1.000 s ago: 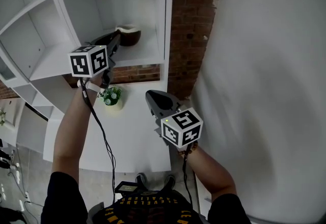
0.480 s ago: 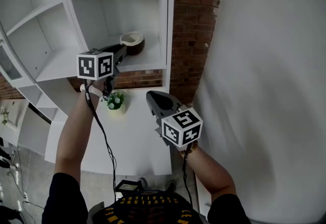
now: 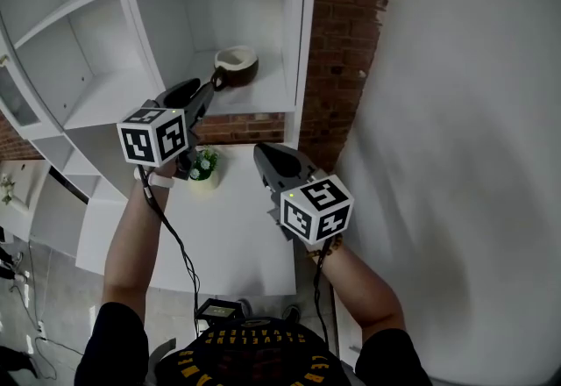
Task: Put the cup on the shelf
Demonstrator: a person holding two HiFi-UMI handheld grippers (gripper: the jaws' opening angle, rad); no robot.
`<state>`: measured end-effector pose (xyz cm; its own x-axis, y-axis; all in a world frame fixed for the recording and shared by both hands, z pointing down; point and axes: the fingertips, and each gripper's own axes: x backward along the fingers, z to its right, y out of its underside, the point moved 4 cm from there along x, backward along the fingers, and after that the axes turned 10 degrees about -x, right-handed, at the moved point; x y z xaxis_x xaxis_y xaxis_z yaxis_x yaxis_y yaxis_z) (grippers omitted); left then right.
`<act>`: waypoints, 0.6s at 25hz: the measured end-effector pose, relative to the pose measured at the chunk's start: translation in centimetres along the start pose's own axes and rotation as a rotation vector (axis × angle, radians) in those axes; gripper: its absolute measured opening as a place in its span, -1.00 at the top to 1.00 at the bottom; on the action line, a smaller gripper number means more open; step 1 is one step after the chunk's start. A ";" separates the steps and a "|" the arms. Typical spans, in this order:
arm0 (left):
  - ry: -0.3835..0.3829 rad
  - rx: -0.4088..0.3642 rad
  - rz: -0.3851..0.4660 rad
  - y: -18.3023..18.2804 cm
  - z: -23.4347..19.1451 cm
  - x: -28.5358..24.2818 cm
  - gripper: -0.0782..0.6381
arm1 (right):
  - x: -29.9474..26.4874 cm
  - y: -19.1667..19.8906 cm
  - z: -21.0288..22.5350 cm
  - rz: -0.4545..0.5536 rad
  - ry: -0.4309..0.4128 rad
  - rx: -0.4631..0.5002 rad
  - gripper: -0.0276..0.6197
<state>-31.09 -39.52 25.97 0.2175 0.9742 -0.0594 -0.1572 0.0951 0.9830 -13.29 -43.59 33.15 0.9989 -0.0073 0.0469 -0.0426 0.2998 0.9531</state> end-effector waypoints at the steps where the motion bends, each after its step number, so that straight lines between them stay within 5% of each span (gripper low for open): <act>1: 0.003 -0.018 0.018 0.2 0.5 0.8 0.49 | -0.1 0.0 -0.1 0.000 -0.002 -0.002 0.90; 7: 0.082 -0.079 0.115 2.7 3.9 5.5 0.49 | -0.6 1.2 -1.3 -0.015 -0.030 -0.005 0.90; 15: 0.082 0.038 0.118 10.9 6.0 10.2 0.49 | -0.6 5.8 -1.5 -0.085 -0.025 -0.061 0.90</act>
<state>-24.82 -29.73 37.09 0.1202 0.9917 0.0447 -0.1399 -0.0276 0.9898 -14.14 -40.43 38.26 0.9979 -0.0589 -0.0251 0.0444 0.3542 0.9341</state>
